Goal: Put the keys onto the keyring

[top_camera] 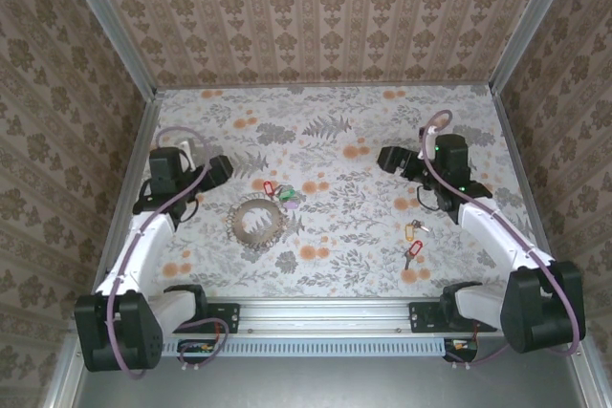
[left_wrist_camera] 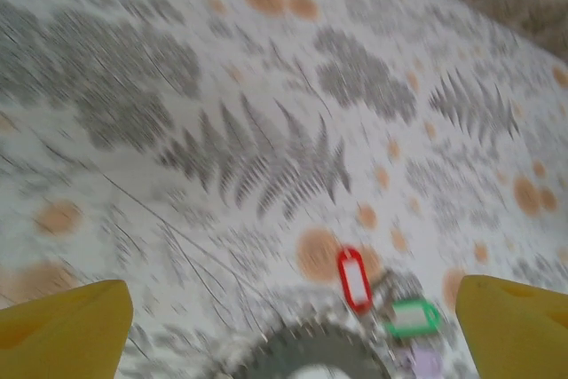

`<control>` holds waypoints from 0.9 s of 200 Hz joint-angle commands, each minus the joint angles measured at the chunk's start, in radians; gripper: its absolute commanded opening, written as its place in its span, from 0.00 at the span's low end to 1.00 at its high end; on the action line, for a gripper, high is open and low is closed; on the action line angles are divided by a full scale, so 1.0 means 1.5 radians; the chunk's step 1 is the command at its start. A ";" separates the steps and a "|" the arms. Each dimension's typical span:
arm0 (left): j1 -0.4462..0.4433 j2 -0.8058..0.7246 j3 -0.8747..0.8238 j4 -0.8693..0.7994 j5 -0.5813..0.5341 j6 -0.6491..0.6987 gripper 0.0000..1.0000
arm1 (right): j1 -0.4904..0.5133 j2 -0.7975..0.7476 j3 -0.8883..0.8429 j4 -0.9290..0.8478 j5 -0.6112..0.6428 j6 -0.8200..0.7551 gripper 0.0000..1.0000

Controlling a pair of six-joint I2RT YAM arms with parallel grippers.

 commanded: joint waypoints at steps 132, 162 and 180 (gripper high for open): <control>-0.270 0.173 0.001 -0.051 0.063 -0.086 0.79 | 0.199 0.128 0.084 -0.061 0.004 0.053 0.81; -0.305 0.204 0.000 -0.032 0.067 -0.101 0.76 | 0.209 0.145 0.068 -0.046 0.000 0.079 0.79; -0.319 0.227 0.006 -0.027 0.069 -0.105 0.75 | 0.212 0.154 0.058 -0.030 -0.005 0.093 0.77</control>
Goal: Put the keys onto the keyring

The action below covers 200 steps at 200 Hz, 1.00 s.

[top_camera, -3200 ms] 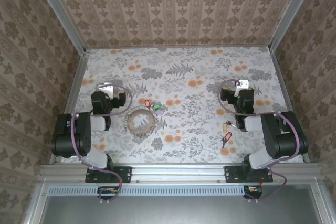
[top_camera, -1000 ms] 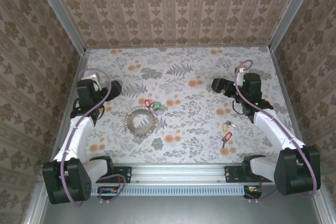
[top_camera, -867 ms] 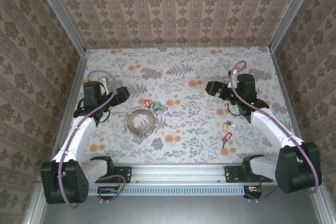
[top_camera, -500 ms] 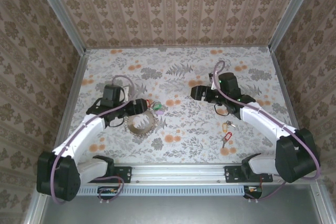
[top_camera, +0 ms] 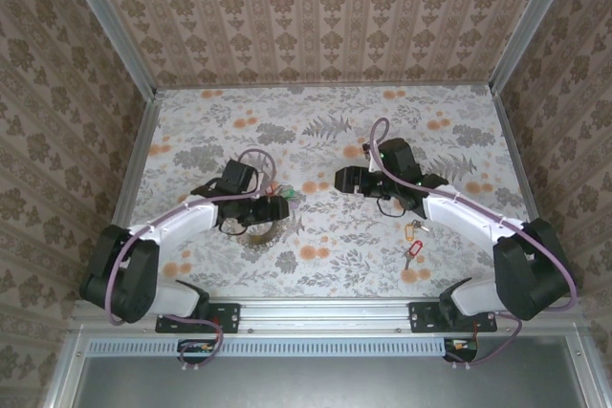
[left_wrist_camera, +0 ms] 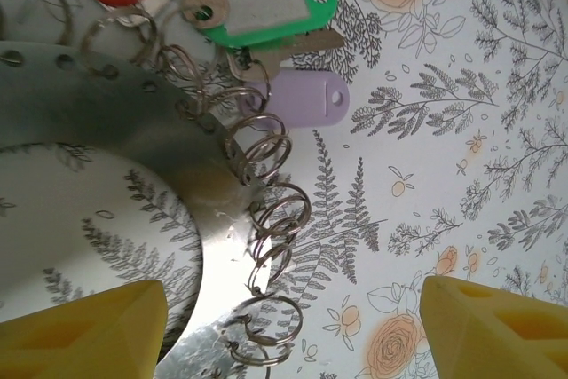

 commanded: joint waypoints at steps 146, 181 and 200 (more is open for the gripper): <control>-0.131 0.193 0.113 0.116 0.047 -0.098 0.73 | 0.006 0.018 -0.066 -0.045 0.066 0.081 0.64; -0.146 0.282 0.191 0.171 0.073 -0.131 0.71 | -0.049 0.007 -0.107 -0.025 0.024 0.109 0.62; -0.155 0.328 0.240 0.188 0.084 -0.141 0.70 | -0.076 0.007 -0.121 -0.008 -0.004 0.114 0.62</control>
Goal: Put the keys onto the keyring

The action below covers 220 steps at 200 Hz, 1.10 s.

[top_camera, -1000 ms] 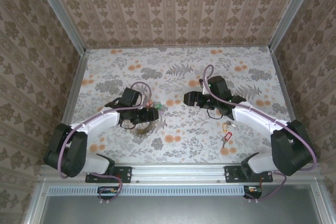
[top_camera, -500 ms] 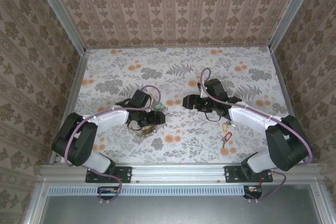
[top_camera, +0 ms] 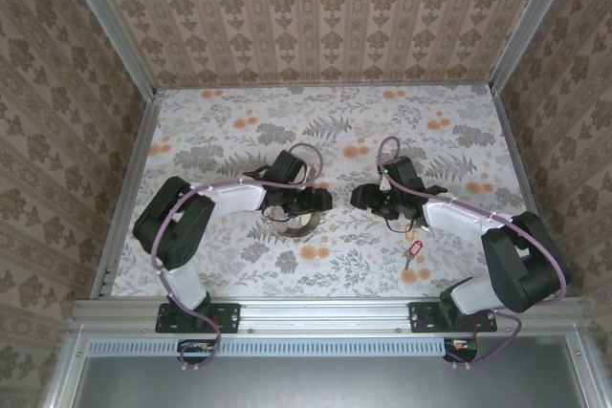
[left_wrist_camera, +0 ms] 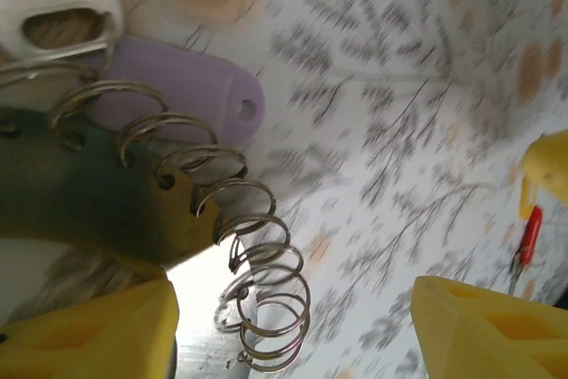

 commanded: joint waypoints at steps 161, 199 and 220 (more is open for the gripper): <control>0.166 -0.227 -0.163 -0.009 -0.057 0.003 0.71 | 0.037 0.208 0.168 0.010 -0.079 -0.005 0.55; 0.163 -0.181 -0.157 0.028 -0.026 0.000 0.70 | 0.043 0.236 0.179 0.005 -0.078 -0.002 0.55; 0.156 -0.162 -0.143 0.025 -0.016 0.009 0.69 | 0.046 0.245 0.175 0.010 -0.075 0.002 0.55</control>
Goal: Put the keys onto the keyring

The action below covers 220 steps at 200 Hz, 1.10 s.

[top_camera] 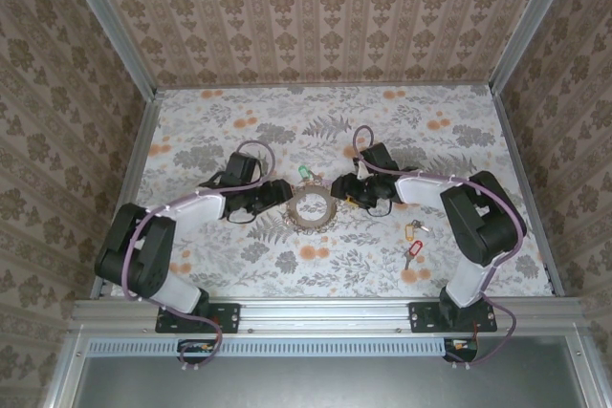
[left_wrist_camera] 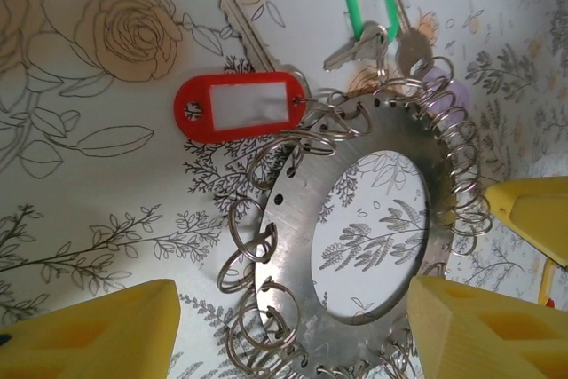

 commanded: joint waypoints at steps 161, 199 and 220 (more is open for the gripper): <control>-0.050 0.102 0.051 0.025 0.037 0.024 0.57 | 0.021 0.075 -0.002 0.074 -0.038 -0.002 0.41; -0.050 0.107 0.054 0.019 0.034 0.026 0.54 | 0.021 0.081 0.011 0.021 0.007 -0.041 0.35; -0.050 0.104 0.054 0.012 0.024 0.029 0.53 | 0.025 0.076 0.026 -0.039 0.077 -0.057 0.42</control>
